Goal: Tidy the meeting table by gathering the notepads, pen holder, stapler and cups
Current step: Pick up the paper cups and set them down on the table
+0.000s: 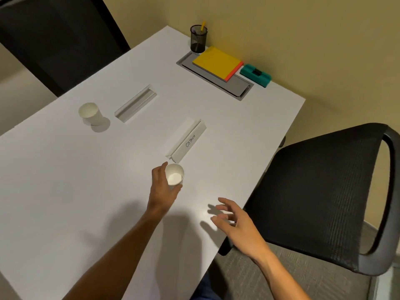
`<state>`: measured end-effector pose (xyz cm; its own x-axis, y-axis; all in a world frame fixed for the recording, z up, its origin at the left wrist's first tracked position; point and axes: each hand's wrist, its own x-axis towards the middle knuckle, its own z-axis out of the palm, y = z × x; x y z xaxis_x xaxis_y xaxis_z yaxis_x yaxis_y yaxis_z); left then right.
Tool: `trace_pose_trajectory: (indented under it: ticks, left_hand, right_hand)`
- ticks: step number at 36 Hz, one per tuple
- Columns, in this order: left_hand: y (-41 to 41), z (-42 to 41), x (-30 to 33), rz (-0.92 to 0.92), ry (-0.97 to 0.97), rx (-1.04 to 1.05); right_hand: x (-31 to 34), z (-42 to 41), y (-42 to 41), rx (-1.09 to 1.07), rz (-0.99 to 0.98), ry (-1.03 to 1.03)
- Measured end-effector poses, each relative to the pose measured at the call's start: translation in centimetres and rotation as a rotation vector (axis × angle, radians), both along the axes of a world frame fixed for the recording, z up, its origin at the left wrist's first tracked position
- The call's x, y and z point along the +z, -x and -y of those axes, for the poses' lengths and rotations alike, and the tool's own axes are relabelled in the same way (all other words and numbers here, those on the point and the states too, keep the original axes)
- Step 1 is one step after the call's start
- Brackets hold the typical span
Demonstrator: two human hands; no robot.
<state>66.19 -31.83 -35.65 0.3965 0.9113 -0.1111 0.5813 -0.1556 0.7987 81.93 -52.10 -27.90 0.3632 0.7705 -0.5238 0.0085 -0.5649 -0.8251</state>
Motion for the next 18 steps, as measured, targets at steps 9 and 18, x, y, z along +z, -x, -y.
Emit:
trace_pose_trajectory:
  ticks: [9,18]
  left_hand:
    - [0.0,0.2,-1.8,0.011,0.049,-0.011]
    - [0.2,0.8,-2.1,0.008,0.076,-0.011]
  right_hand:
    - [-0.4,0.0,-0.6,-0.007,0.003,0.012]
    - [-0.3,0.3,-0.4,0.005,0.02,0.027]
